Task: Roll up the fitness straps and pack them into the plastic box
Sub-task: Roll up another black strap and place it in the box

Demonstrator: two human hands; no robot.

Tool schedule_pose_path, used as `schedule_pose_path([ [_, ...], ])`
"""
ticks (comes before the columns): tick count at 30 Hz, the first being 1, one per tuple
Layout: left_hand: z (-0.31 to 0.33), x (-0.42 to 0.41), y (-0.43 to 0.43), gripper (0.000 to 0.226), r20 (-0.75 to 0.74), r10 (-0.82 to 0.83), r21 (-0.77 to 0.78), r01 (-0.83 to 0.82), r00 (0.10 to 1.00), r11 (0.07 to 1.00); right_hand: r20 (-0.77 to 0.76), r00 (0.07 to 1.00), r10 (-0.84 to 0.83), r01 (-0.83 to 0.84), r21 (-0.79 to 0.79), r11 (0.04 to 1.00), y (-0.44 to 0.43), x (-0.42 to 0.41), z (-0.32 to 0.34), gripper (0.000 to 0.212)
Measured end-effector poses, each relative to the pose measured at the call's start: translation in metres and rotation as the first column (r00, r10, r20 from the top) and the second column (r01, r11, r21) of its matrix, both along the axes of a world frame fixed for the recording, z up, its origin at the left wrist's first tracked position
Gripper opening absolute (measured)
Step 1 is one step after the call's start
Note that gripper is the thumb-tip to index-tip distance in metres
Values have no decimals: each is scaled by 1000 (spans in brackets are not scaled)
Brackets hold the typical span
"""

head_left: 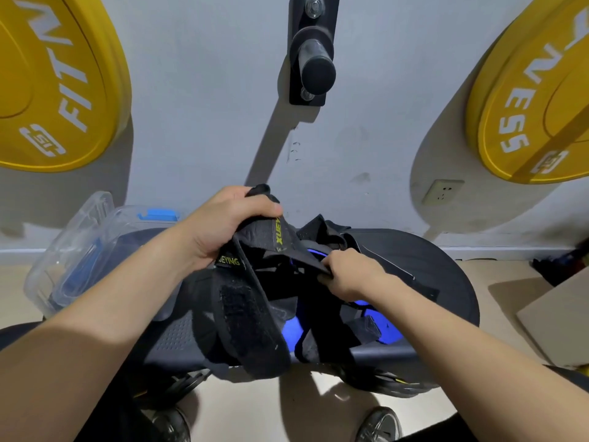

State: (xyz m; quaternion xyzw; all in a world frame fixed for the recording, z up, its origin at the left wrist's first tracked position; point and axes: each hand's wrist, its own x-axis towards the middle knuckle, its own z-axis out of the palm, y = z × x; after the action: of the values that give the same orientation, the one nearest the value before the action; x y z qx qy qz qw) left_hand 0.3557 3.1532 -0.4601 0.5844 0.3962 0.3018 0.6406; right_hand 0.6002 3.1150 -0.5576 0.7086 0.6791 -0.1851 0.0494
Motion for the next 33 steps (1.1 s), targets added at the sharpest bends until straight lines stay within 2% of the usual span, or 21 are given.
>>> schedule_pose_path([
  [2, 2, 0, 2, 15, 23, 125, -27, -124, 992, 992, -40, 997, -61, 63, 53, 997, 5, 11, 8, 15],
  [3, 2, -2, 4, 16, 13, 201, -59, -200, 979, 978, -79, 993, -92, 100, 97, 990, 7, 15, 14, 23],
  [4, 1, -5, 6, 18, -23, 265, -85, -266, 964, 960, -129, 985, -114, 133, 148, 980, 9, 18, 22, 30],
  [6, -3, -11, 10, 24, -195, 317, -97, -340, 928, 935, -253, 959, -127, 190, 243, 951, 13, 20, 41, 42],
  [8, -8, -16, 11, 33, -369, 271, -77, -320, 889, 944, -309, 943, -127, 230, 325, 917, 13, 19, 58, 54],
  [11, -11, -18, 9, 41, -484, 214, -24, -258, 848, 966, -345, 936, -72, 224, 425, 877, 7, 15, 86, 54],
  [13, -11, -18, 7, 37, -561, 214, 48, -226, 800, 973, -514, 856, -53, 334, 473, 815, 1, 13, 99, 44],
  [15, -11, -19, 6, 36, -645, 213, 123, -176, 734, 977, -680, 732, -30, 502, 510, 698, -5, 10, 110, 37],
  [16, -10, -20, 6, 36, -676, 199, 136, -146, 709, 980, -694, 720, -16, 549, 555, 625, -8, 8, 115, 36],
  [18, -8, -22, 6, 35, -689, 142, 104, -98, 711, 990, -596, 803, -9, 513, 683, 519, -12, 5, 120, 39],
  [19, -6, -24, 5, 34, -676, 104, 70, -77, 729, 995, -549, 836, -5, 478, 723, 498, -12, 3, 121, 40],
  [20, -3, -25, 3, 33, -654, 62, 33, -54, 754, 998, -559, 829, 10, 477, 717, 509, -12, 3, 120, 40],
  [22, 1, -27, 0, 36, -594, -12, -19, 1, 805, 1000, -711, 703, 27, 544, 562, 623, -12, -3, 117, 29],
  [24, 7, -29, -6, 52, -506, -69, -43, 55, 860, 998, -798, 602, -42, 518, 350, 780, -15, -6, 112, 9],
  [25, 10, -30, -9, 57, -460, -106, -55, 92, 881, 994, -791, 607, -78, 453, 263, 852, -18, -6, 110, 19],
  [27, 15, -34, -12, 49, -364, -192, -56, 184, 912, 981, -738, 671, -71, 224, 109, 968, -25, -1, 107, 64],
  [29, 22, -42, -19, 35, -323, -277, -35, 281, 905, 959, -635, 772, 41, -64, -12, 998, -35, 2, 109, 103],
  [30, 24, -45, -22, 32, -318, -312, -25, 321, 895, 947, -595, 797, 103, -178, -69, 982, -40, 2, 111, 112],
  [32, 27, -52, -29, 28, -293, -368, -34, 375, 882, 926, -601, 787, 136, -311, -196, 930, -51, 1, 115, 115],
  [33, 28, -56, -32, 28, -267, -391, -46, 394, 881, 918, -625, 773, 106, -339, -266, 902, -56, 0, 116, 108],
])
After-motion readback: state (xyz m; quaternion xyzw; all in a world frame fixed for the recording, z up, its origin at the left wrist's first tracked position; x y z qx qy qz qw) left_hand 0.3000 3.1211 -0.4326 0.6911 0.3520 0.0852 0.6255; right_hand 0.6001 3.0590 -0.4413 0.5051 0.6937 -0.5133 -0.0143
